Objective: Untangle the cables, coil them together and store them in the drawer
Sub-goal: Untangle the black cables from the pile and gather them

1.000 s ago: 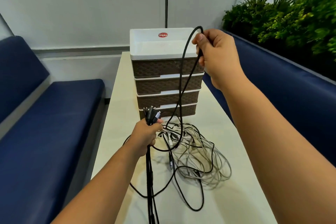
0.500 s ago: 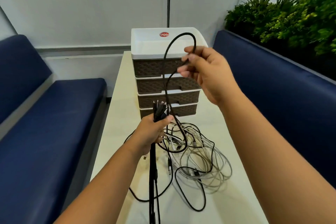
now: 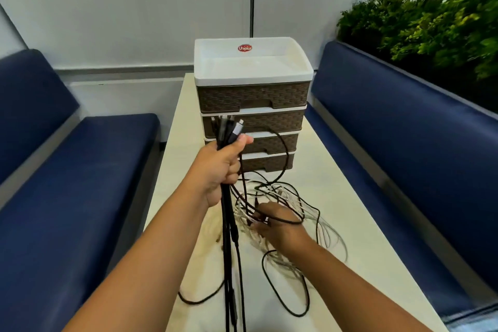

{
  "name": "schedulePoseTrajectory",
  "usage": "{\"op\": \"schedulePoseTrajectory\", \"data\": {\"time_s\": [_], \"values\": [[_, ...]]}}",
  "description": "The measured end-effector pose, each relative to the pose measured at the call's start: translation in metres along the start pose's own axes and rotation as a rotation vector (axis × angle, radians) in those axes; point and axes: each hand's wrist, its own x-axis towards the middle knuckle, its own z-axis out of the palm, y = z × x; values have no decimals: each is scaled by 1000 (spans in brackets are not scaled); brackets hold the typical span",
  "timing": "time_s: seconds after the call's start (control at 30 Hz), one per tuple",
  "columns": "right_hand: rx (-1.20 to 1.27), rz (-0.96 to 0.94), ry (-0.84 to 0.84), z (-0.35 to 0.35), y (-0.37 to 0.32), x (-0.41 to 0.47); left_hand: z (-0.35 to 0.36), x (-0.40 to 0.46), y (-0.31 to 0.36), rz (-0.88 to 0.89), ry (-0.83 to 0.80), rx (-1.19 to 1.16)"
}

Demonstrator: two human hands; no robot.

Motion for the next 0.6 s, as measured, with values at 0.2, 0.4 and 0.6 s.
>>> {"op": "schedulePoseTrajectory", "data": {"time_s": [0.2,0.4,0.6], "values": [[208,84,77,-8,8,-2,2,-7,6,54,-47,-75],[612,52,251,-16,8,-21,1,-4,-1,145,85,-94],[-35,-395,233,-14,16,-28,6,0,-3,97,148,-164]]}}
